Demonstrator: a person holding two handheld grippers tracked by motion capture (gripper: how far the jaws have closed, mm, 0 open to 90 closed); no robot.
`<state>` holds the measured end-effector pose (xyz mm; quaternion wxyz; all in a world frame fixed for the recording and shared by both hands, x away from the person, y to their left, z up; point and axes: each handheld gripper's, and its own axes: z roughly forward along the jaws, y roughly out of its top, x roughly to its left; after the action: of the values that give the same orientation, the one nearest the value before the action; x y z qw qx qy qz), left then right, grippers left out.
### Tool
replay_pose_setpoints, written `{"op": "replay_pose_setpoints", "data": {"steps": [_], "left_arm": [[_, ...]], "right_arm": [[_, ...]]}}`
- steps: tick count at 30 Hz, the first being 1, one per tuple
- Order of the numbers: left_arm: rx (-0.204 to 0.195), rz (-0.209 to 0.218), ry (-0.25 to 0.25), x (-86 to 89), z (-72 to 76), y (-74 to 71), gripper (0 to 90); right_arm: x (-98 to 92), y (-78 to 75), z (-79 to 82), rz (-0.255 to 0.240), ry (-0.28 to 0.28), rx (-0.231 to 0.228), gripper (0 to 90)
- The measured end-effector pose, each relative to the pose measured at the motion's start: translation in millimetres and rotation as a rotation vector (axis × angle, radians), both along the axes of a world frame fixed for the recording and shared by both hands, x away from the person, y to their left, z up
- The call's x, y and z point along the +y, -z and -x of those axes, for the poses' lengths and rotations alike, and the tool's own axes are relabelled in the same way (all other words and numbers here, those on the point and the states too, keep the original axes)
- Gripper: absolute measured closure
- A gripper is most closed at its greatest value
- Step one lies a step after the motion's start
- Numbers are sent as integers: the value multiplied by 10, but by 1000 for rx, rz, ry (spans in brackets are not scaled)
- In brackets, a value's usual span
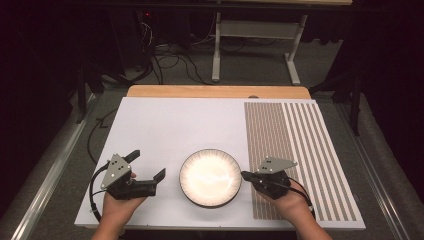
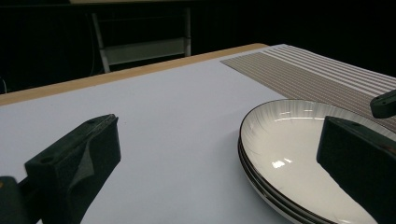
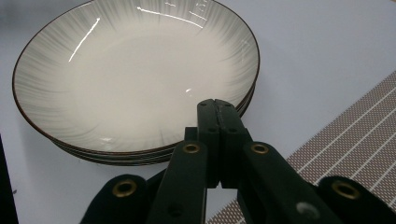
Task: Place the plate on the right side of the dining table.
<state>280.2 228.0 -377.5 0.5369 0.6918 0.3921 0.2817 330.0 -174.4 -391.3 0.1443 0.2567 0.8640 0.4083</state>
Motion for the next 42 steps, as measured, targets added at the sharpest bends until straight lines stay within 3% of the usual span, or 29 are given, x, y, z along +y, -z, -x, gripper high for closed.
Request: {"op": "replay_pose_setpoints", "data": {"steps": [17, 42], "left_arm": [[3, 2, 1, 0, -9, 6, 2], [2, 4, 0, 11, -12, 1, 2]], "right_arm": [[69, 29, -10, 26, -7, 16, 900], [114, 39, -30, 27, -16, 30, 900]]}}
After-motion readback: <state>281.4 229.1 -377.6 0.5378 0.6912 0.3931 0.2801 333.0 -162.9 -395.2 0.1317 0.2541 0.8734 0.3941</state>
